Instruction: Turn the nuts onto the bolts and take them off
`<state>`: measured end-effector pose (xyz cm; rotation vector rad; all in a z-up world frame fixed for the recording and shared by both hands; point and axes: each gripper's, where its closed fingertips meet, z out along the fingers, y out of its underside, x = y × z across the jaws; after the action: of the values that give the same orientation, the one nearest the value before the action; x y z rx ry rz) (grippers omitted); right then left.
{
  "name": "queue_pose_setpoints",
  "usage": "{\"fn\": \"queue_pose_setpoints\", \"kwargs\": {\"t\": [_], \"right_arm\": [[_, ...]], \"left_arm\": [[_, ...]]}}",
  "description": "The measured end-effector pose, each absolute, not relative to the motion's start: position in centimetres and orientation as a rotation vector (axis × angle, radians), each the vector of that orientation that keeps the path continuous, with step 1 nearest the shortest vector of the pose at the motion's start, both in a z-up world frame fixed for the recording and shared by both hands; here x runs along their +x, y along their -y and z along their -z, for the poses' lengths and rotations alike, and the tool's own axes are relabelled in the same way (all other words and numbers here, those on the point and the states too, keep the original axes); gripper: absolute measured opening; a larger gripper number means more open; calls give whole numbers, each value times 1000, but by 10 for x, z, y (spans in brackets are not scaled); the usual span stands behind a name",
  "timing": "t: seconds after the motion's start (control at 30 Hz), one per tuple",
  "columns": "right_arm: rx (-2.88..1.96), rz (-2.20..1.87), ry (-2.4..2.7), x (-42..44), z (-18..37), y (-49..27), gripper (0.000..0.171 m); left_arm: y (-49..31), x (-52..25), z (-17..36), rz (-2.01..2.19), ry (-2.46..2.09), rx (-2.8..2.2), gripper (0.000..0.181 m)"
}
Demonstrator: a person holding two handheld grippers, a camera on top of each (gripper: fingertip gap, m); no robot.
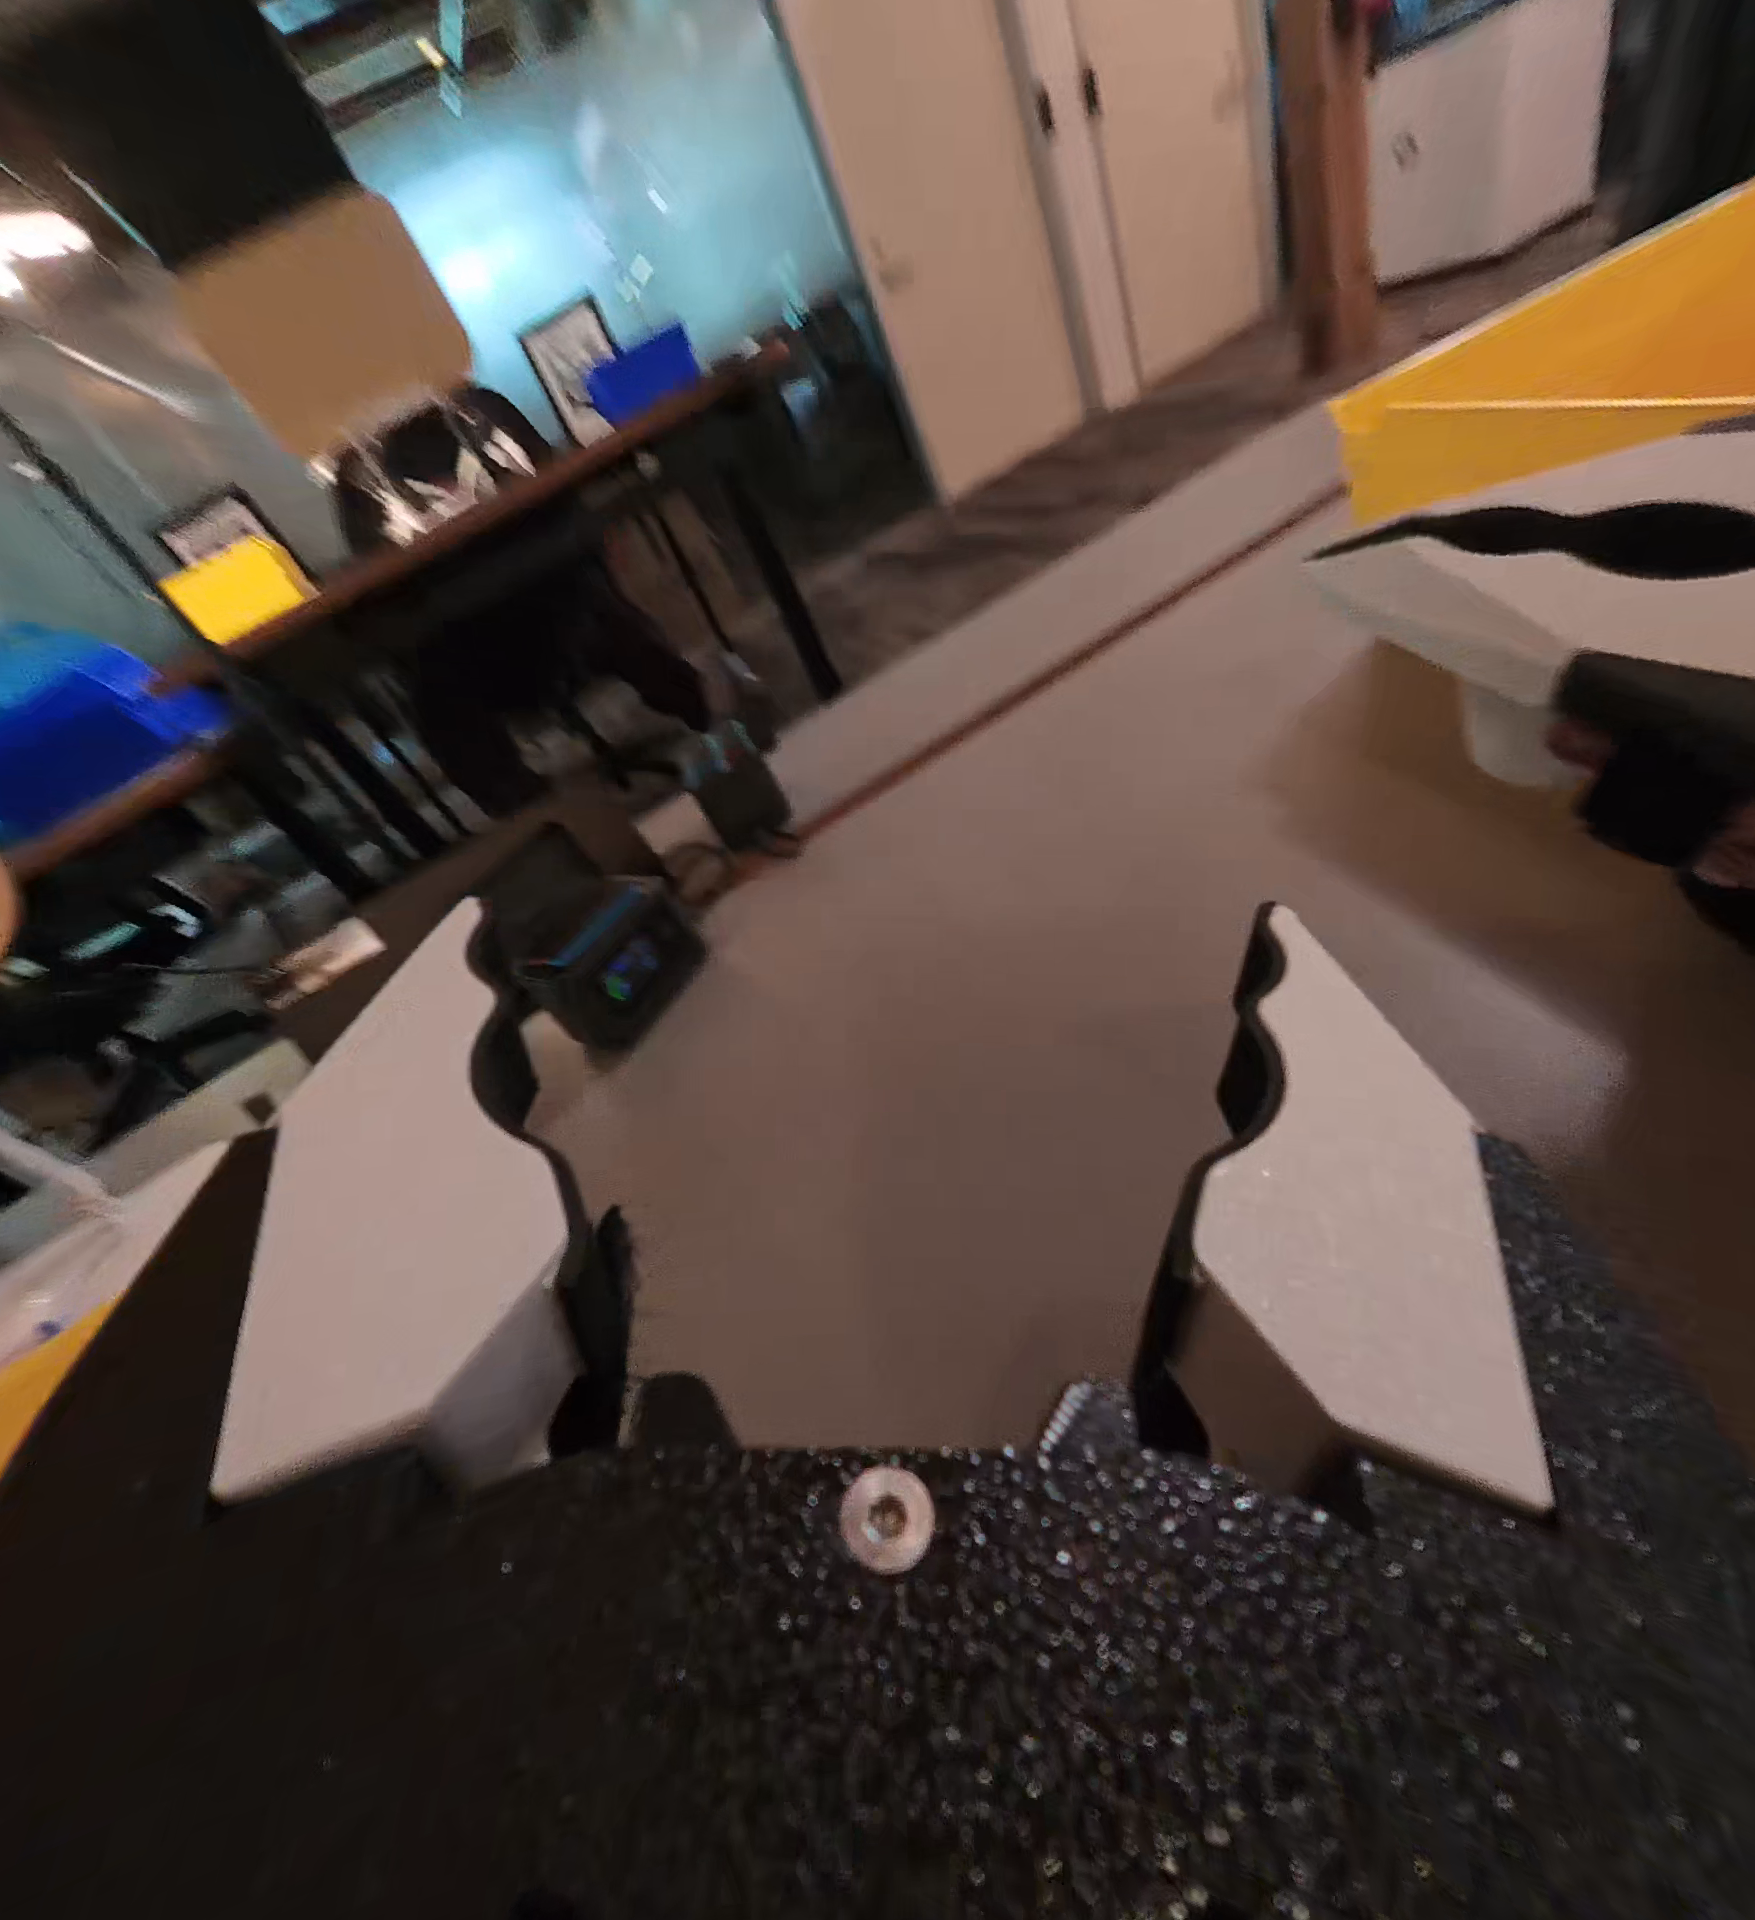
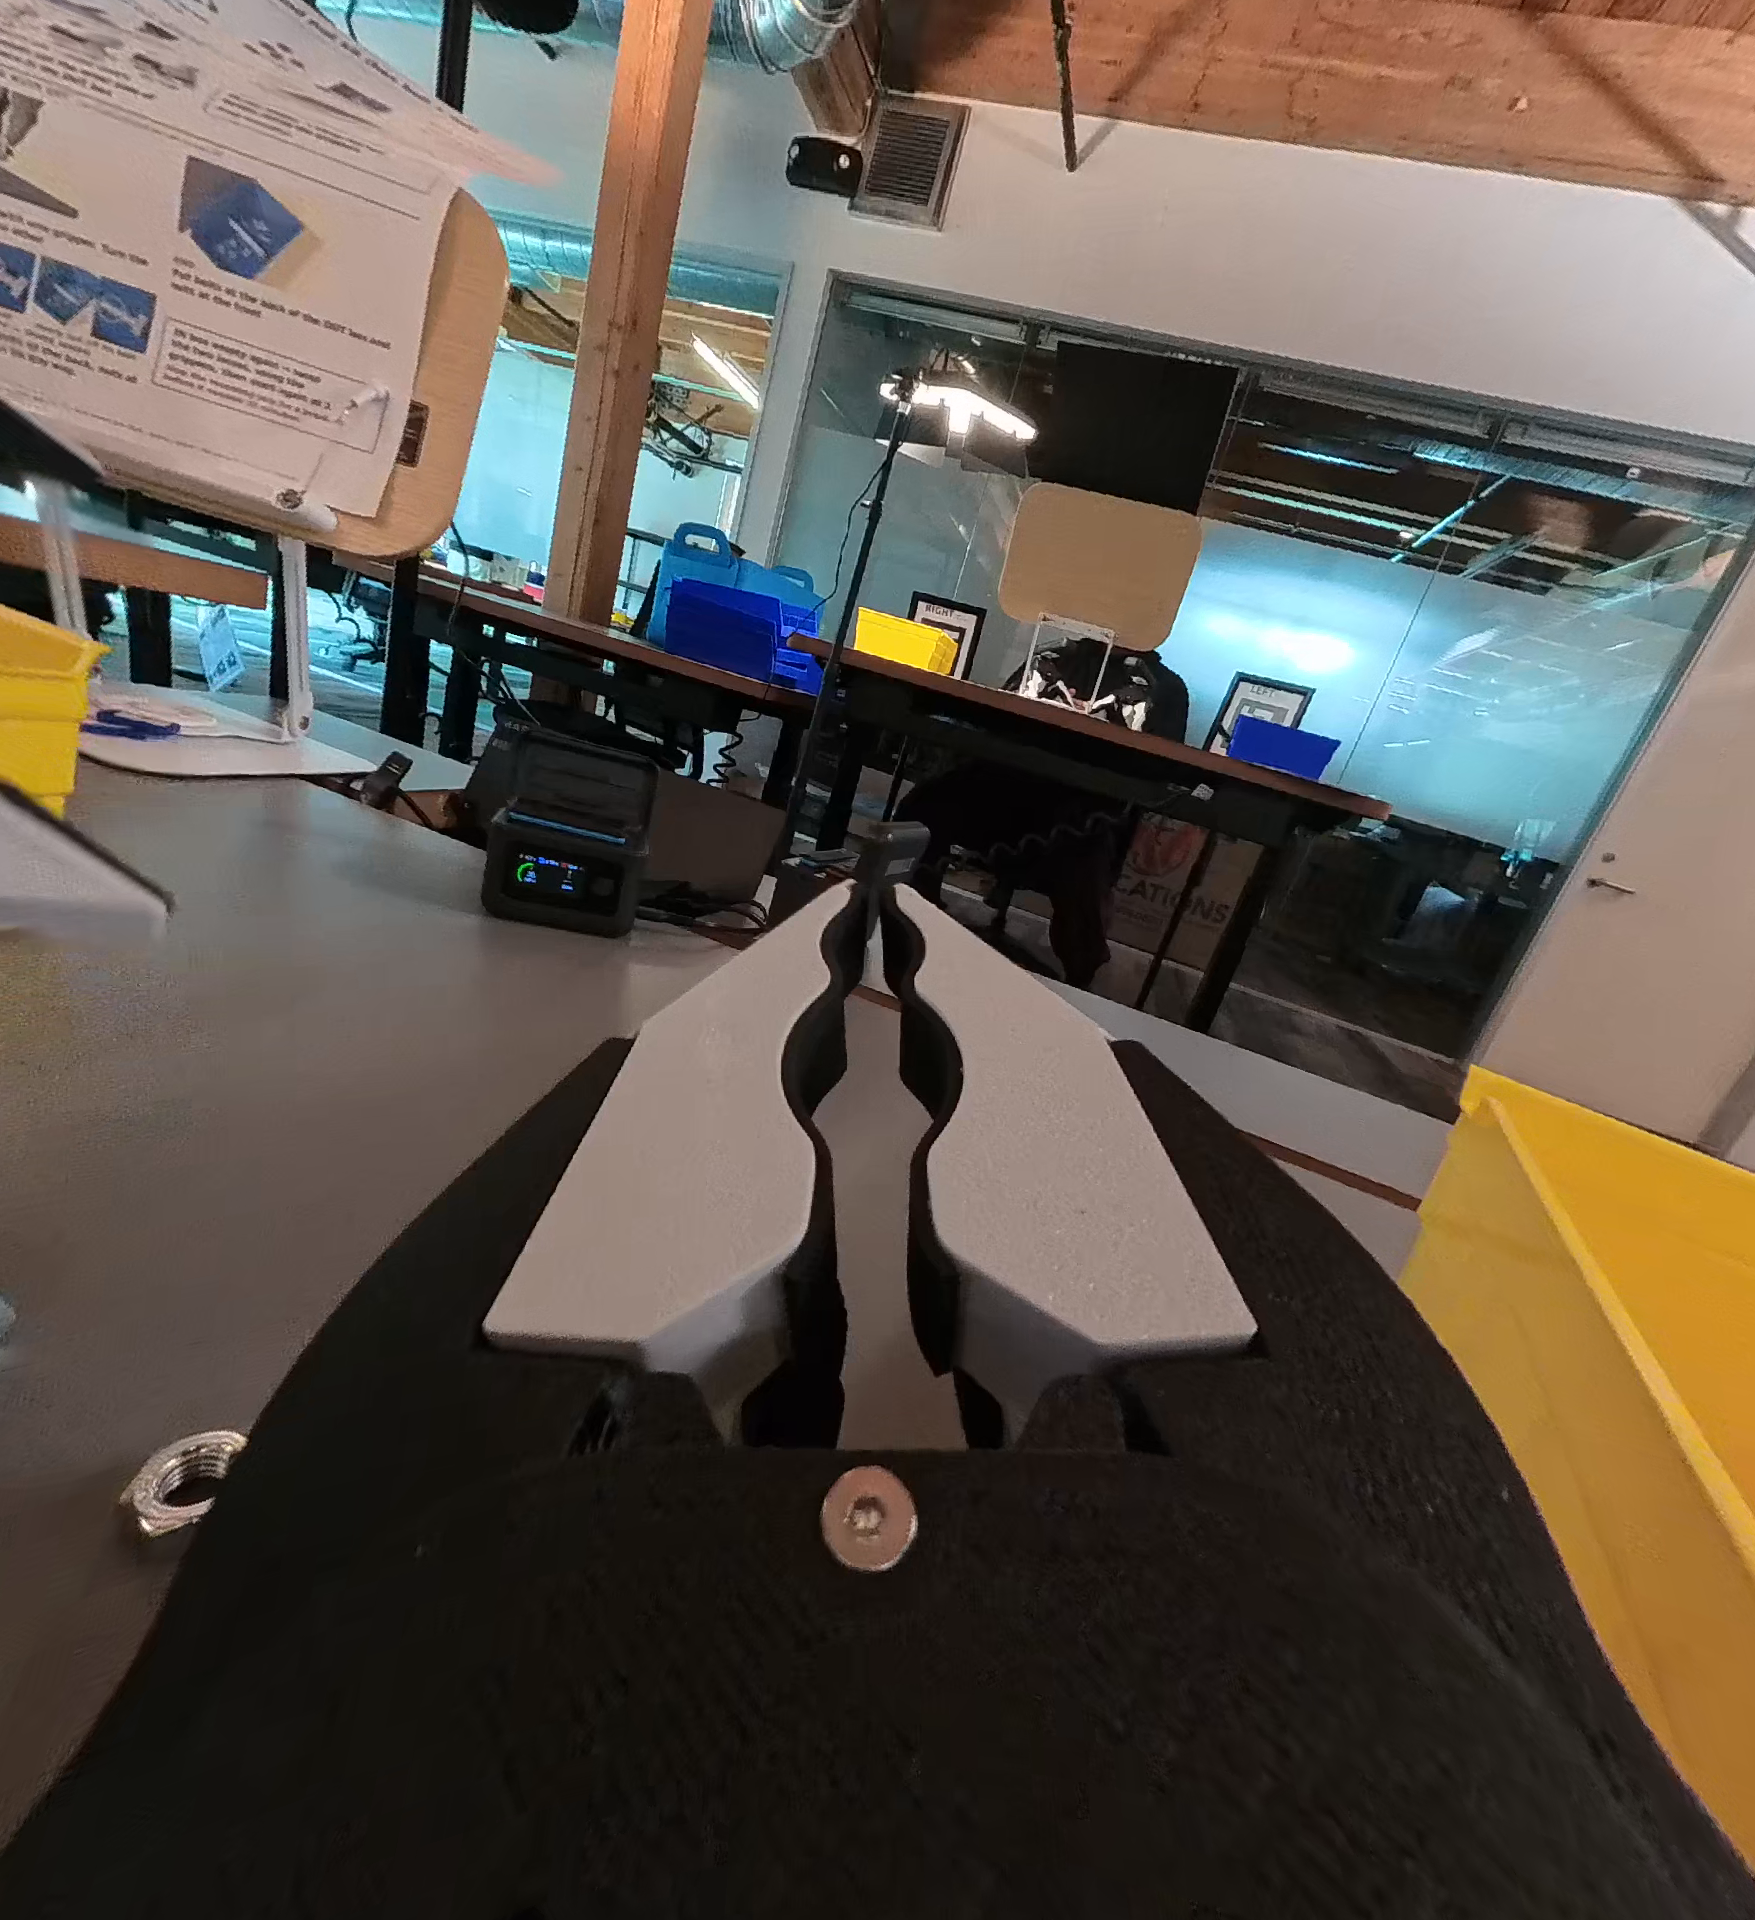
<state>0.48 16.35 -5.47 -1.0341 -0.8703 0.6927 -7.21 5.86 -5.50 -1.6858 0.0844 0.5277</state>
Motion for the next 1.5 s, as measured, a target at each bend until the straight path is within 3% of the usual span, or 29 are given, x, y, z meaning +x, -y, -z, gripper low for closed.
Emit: {"fn": "queue_pose_setpoints", "kwargs": {"t": [0.1,0.27,0.43,0.63,0.83,1.03,1.23,1.4,1.5], "right_arm": [[-1028,-660,886,2,55,-162,0],[-1010,-591,929,5,60,-155,1],[-999,-522,970,8,66,-148,1],[-1005,-543,1006,4,69,-145,1],[-1081,-884,1390,-1,100,-103,5],[-1436,-1121,1763,3,142,-48,18],[-1586,-979,1895,-4,165,-15,29],[-1658,-811,1891,-11,181,-15,23],[-1632,-765,1906,-12,182,-16,10]], "left_arm": [[-50,-90,58,-529,-60,-1635,145],[-48,-107,81,-363,2,-1698,140],[-48,-105,81,-204,-4,-1682,116],[-51,-111,96,-84,80,-1689,110],[-47,-111,93,-112,37,-1685,92],[-48,-107,90,-128,-7,-1686,81],[-46,-107,90,-134,-21,-1689,76],[-45,-105,88,-129,-27,-1681,75],[-45,-103,86,-119,-34,-1674,75]]}}
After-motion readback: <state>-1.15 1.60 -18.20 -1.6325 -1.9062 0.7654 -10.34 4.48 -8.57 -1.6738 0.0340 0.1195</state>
